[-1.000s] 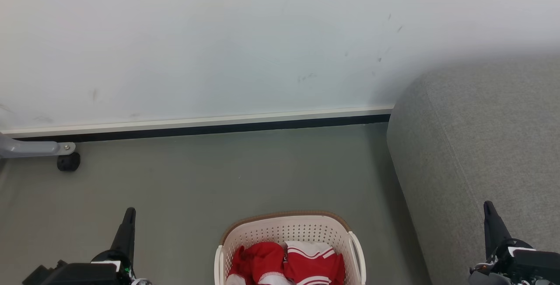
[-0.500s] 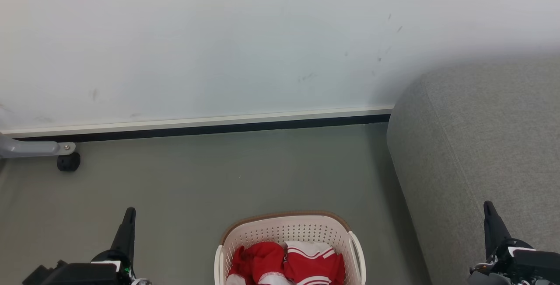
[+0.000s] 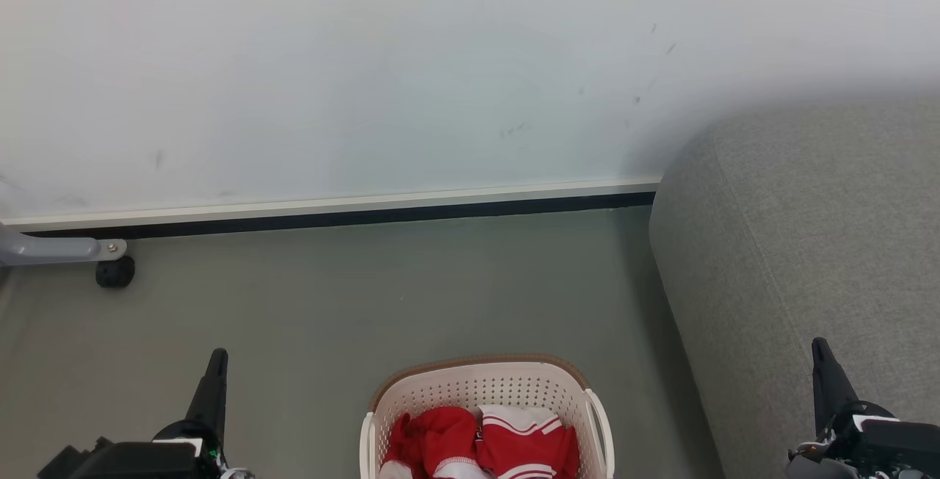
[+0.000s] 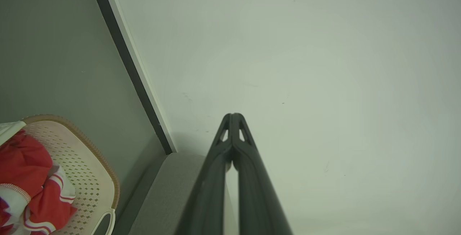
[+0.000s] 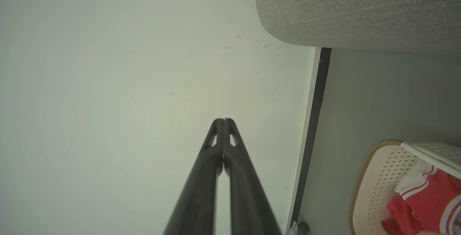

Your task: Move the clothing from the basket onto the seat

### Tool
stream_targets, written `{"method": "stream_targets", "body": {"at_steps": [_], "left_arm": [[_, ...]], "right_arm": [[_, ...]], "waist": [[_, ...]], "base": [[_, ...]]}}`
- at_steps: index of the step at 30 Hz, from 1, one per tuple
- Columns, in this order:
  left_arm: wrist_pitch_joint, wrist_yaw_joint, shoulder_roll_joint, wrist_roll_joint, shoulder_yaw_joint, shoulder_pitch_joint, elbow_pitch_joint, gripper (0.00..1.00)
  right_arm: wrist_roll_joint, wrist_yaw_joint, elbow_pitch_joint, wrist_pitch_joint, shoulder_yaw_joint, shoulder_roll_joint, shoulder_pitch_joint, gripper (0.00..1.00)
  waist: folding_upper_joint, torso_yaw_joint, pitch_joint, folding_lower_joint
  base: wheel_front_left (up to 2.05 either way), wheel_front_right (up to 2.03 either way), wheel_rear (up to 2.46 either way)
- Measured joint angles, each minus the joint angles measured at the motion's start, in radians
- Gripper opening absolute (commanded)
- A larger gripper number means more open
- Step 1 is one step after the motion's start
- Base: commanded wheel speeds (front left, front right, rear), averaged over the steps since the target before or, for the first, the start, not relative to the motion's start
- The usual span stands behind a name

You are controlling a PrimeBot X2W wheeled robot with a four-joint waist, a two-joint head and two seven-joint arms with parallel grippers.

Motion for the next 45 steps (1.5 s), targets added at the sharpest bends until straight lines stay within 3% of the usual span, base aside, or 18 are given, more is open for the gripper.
{"method": "stream_targets", "body": {"at_steps": [26,27,28,29,30,31,32,45], "left_arm": [[0.000,0.000,0.000,0.000,0.000,0.000,0.000,0.00],[0.000,0.000,0.000,0.000,0.000,0.000,0.000,1.00],[0.000,0.001,-0.001,0.000,-0.001,0.003,0.004,0.00],[0.000,0.001,-0.003,0.000,-0.002,0.009,0.016,1.00],[0.000,0.001,-0.007,0.000,-0.003,0.018,0.026,1.00],[0.000,0.001,-0.010,0.000,-0.005,0.029,0.036,0.00],[0.000,0.001,-0.013,0.000,-0.006,0.038,0.048,1.00],[-0.040,0.007,-0.014,0.033,-0.043,0.058,0.045,1.00]], "right_arm": [[0.000,0.000,0.000,0.000,0.000,0.000,0.000,0.00],[0.000,0.000,0.000,0.000,0.000,0.000,0.000,1.00],[0.000,0.000,0.006,0.000,0.001,0.001,0.001,0.00],[0.000,-0.002,0.016,0.000,0.002,0.003,0.004,1.00],[0.000,-0.002,0.026,0.000,0.003,0.006,0.011,1.00],[0.000,-0.002,0.038,0.000,0.004,0.009,0.020,0.00],[0.000,-0.004,0.049,0.000,0.005,0.013,0.030,1.00],[-0.015,-0.008,0.055,-0.042,0.047,0.019,0.046,1.00]], "waist": [[0.0000,0.000,0.000,0.0000],[0.0000,0.000,0.000,0.0000],[0.0000,0.000,0.000,0.0000],[0.0000,0.000,0.000,0.0000],[0.0000,0.000,0.000,0.0000],[0.0000,0.000,0.000,0.0000],[0.0000,0.000,0.000,0.0000],[0.0000,0.001,-0.005,-0.0001]], "base": [[0.00,0.00,0.00],[0.00,0.00,0.00],[0.00,0.00,0.00],[0.00,0.00,0.00],[0.00,0.00,0.00],[0.00,0.00,0.00],[0.00,0.00,0.00],[0.00,0.00,0.00]]}}
